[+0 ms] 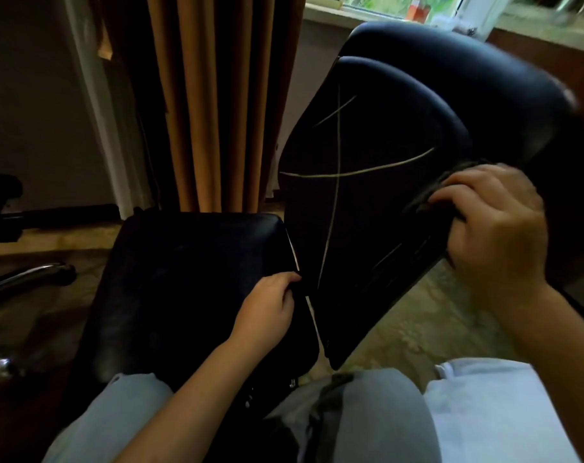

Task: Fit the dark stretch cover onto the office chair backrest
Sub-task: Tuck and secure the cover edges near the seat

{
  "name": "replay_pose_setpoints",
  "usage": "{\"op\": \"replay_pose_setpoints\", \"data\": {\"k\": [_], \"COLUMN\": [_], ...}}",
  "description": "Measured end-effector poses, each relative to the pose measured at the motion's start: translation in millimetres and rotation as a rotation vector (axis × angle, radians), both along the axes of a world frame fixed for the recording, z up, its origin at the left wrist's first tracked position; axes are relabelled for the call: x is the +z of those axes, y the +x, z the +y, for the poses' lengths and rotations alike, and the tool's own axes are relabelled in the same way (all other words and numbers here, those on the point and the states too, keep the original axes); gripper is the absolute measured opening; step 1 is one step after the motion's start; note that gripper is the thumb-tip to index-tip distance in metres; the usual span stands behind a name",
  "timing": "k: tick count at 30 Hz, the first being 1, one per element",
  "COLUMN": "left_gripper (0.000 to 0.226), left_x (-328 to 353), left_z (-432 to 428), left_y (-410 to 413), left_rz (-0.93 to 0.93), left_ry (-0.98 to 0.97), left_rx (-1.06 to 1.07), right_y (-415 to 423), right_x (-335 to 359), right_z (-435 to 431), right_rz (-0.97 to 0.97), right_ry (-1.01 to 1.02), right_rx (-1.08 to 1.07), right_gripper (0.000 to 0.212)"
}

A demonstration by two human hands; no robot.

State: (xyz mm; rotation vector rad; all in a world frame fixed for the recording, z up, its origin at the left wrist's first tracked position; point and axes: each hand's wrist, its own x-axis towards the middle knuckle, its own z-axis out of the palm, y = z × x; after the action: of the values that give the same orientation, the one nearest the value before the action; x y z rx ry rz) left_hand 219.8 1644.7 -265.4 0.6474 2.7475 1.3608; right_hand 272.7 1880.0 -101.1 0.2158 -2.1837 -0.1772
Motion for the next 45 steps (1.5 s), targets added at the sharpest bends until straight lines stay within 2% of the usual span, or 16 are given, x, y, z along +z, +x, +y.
{"op": "replay_pose_setpoints", "data": {"k": [2,5,8,11,13,15,16,18,20,23,26,31,34,37,42,45], "left_gripper": [0.035,0.035,0.035,0.035,0.034,0.034,0.034,0.035,0.035,0.036,0.035,0.033,0.031,0.025,0.012,0.012], "left_x": [-4.1,-9.6,-13.9,-24.3,-35.6,-45.0,-47.9,-50.7,-49.9,-46.2,-38.1,-8.1,11.8,29.1,45.0,46.6], "left_z": [3.2,5.8,5.1,-0.5,-7.3,-13.7,-15.8,-15.9,-11.4,-1.0,8.0,24.9,35.0,40.3,40.4,39.0], "left_y": [1.0,1.9,5.7,7.8,9.1,10.2,10.2,7.5,5.7,6.3,7.2,8.4,13.3,14.4,9.3,7.5], "left_rz": [-0.006,-0.016,-0.017,-0.026,-0.056,-0.091,-0.102,-0.108,-0.119,-0.129,-0.086,-0.005,0.055,0.129,0.192,0.152], "left_ry": [-0.004,0.002,-0.009,-0.03,-0.037,-0.048,-0.058,-0.063,-0.051,-0.038,-0.002,0.119,0.176,0.226,0.174,0.201], "left_rx": [0.0,0.012,0.016,0.033,0.046,0.062,0.068,0.074,0.071,0.044,0.005,-0.014,-0.029,-0.042,-0.047,-0.044], "right_y": [-0.3,-4.6,-6.7,-12.8,-9.2,-0.8,0.7,-3.7,-5.6,1.9,12.1,18.1,12.0,3.7,5.4,9.9], "right_x": [-5.1,-46.7,-107.9,-171.5,-216.3,-254.0,-261.0,-268.6,-259.2,-248.3,-215.7,-100.7,-58.5,-70.4,-133.4,-114.1], "right_z": [-5.5,-25.1,-46.3,-58.0,-55.7,-46.7,-42.5,-35.1,-34.7,-28.9,-22.4,-17.0,-16.6,-29.2,-50.1,-42.2], "right_rz": [0.042,-0.04,-0.124,-0.222,-0.352,-0.567,-0.644,-0.74,-0.719,-0.598,-0.407,0.066,0.246,0.236,-0.023,-0.038], "right_ry": [0.011,0.062,0.098,0.142,0.275,0.478,0.532,0.613,0.631,0.524,0.292,-0.029,-0.175,-0.268,-0.237,-0.318], "right_rx": [-0.04,-0.025,0.119,0.226,0.215,0.121,0.077,0.064,0.123,0.317,0.425,0.194,0.054,0.007,0.062,0.1], "right_gripper": [0.019,0.02,0.021,0.033,0.039,0.017,0.014,0.038,0.031,0.006,0.022,0.023,0.026,0.029,0.022,0.027]}}
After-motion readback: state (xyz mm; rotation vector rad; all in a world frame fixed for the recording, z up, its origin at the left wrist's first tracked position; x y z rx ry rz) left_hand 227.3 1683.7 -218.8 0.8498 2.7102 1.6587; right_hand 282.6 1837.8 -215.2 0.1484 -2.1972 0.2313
